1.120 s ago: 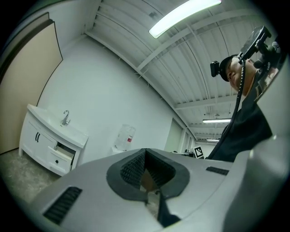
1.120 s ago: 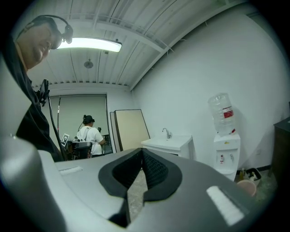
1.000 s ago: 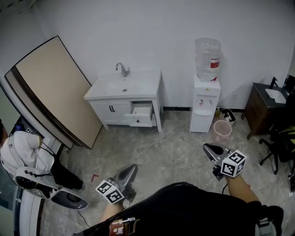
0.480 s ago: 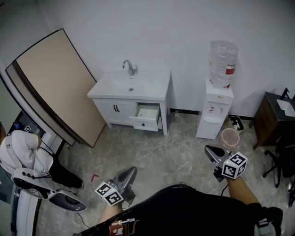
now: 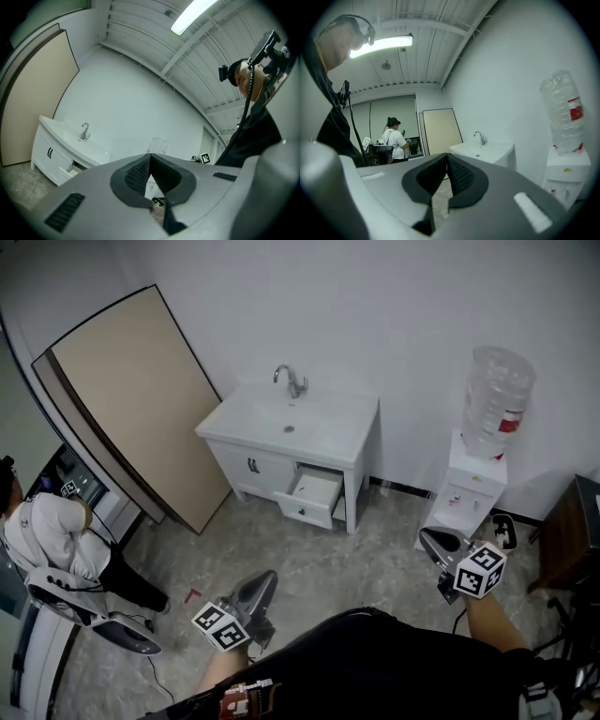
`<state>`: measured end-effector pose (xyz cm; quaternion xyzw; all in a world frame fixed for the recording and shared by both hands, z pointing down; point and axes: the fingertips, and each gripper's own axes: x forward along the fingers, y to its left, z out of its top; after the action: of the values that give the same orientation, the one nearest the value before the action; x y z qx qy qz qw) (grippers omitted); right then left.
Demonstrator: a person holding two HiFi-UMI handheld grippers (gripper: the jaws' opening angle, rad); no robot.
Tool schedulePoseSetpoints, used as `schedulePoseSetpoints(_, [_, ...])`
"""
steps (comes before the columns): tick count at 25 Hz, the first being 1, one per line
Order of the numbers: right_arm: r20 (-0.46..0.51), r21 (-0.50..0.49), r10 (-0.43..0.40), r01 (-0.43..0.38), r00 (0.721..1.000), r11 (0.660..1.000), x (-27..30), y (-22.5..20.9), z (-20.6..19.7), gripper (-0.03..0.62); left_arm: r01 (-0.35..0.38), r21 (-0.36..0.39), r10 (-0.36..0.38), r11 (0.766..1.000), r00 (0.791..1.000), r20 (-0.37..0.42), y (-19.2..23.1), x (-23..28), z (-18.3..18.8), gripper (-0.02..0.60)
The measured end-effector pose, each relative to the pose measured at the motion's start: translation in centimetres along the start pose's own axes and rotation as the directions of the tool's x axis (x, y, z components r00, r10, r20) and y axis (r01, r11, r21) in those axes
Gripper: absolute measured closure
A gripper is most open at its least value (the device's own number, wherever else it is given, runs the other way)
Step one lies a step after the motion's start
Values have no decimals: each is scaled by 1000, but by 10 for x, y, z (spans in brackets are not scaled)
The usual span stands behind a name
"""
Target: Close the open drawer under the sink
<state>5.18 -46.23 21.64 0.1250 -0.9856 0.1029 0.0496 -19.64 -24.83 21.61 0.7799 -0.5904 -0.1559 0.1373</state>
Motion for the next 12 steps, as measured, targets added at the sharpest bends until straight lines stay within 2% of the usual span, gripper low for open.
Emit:
schedulePoseSetpoints(6, [-14,-8,53,-53,999,999,34,-57,10,592,-32,5,32,999,999,17,19,56,2,584])
schedulePoseSetpoints(12, [-32,0,59,-59,998,998,66,-86,9,592,-45,-13,46,999,999,18,52,81,2,584])
